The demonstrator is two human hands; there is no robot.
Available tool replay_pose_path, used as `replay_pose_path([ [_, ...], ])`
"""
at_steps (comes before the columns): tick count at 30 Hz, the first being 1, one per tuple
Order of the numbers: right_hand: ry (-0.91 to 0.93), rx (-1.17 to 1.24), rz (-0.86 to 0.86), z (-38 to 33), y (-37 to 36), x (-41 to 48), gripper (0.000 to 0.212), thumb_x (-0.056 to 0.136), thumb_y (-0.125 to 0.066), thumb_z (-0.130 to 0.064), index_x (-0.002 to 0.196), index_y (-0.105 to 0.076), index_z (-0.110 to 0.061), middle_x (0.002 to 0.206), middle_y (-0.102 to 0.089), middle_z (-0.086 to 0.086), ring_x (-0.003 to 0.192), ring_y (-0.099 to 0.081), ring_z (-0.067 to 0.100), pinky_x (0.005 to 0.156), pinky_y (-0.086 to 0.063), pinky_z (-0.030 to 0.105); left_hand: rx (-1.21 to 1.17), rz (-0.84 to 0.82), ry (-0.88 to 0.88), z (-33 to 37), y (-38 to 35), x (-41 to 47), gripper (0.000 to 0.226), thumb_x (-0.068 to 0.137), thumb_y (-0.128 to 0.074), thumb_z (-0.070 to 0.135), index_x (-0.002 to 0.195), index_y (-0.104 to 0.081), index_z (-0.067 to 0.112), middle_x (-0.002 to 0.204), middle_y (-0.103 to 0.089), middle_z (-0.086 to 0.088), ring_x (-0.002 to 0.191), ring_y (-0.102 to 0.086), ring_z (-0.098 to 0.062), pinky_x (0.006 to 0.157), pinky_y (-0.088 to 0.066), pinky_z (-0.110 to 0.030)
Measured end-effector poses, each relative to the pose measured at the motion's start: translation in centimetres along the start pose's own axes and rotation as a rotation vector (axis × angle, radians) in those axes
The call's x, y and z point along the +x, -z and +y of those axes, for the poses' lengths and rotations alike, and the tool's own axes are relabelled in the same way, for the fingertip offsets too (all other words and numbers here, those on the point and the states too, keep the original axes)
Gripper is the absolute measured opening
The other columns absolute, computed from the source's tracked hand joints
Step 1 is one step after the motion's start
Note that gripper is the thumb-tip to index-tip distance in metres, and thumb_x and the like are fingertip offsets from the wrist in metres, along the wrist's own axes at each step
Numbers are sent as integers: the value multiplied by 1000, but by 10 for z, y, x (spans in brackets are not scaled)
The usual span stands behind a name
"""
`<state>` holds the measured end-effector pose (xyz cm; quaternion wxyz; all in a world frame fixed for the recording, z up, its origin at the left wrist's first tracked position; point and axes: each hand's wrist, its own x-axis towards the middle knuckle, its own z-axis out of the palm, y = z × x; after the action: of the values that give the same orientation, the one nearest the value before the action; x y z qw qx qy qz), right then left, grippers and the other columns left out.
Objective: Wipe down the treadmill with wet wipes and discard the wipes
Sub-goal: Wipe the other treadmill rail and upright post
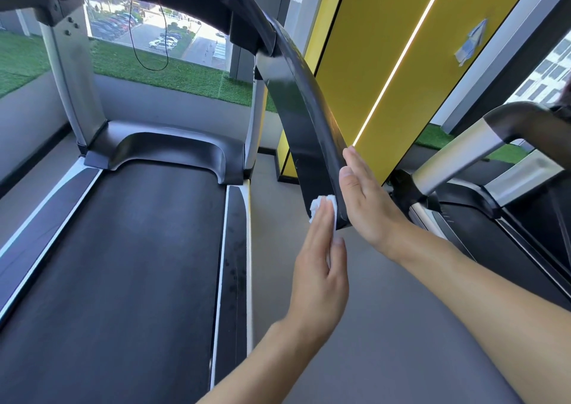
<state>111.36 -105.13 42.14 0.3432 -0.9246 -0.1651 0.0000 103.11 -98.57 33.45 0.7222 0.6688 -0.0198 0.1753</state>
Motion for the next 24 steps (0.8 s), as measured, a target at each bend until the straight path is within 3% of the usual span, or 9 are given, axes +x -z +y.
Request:
replay_pose_path([
  [7, -11, -13, 2, -2, 0, -1, 53, 109, -21, -33, 159, -11, -20, 166, -3, -13, 149, -1, -3, 114, -3, 13, 49, -8, 42, -6, 9, 8, 51, 105, -33, 8, 153, -30, 24, 158, -24, 20, 142, -15, 15, 121, -14, -18],
  [10, -18, -11, 4, -3, 0, -2, 53, 109, -22, -32, 159, -11, -20, 166, -3, -12, 149, -1, -3, 113, -2, 11, 51, 45, 1, -4, 8, 5, 46, 104, -38, 8, 149, -41, 21, 154, -36, 19, 141, -25, 12, 117, -21, -15],
  [14, -30, -12, 4, -5, 0, -3, 53, 109, -21, -33, 160, -10, -22, 166, -2, -14, 150, -1, -3, 116, -3, 15, 91, 81, -93, -4, 12, 7, 35, 101, -45, 2, 129, -59, 19, 126, -51, 21, 124, -49, -2, 103, -39, -18],
  [17, -34, -19, -3, -5, 0, -3, 53, 109, -20, -34, 160, -9, -23, 166, -1, -14, 150, 0, -3, 115, -3, 15, 215, 90, -162, -6, 16, 11, 33, 101, -46, 1, 126, -61, 17, 121, -53, 17, 115, -53, -6, 98, -40, -13],
  [19, -42, -17, -3, -4, 0, -3, 54, 109, -20, -34, 160, -8, -22, 166, -1, -13, 150, 0, -2, 115, -3, 15, 307, 67, -186, -12, 19, 16, 25, 103, -44, 6, 117, -63, 14, 109, -53, 9, 99, -53, -11, 86, -39, -11],
  [22, -53, -27, -5, -6, 0, -3, 54, 109, -20, -35, 160, -7, -23, 166, 0, -14, 150, 0, -2, 114, -3, 15, 391, 15, -53, -21, 29, 24, 23, 105, -39, 10, 104, -61, 9, 99, -51, 3, 84, -49, -16, 74, -40, -15],
  [24, -64, -22, -15, -8, 0, -4, 54, 109, -20, -37, 160, -7, -24, 166, 1, -15, 150, 0, -2, 114, -3, 15, 338, 67, 20, -19, 36, 29, 24, 106, -38, 15, 97, -60, 10, 96, -51, 2, 82, -50, -17, 68, -40, -14],
])
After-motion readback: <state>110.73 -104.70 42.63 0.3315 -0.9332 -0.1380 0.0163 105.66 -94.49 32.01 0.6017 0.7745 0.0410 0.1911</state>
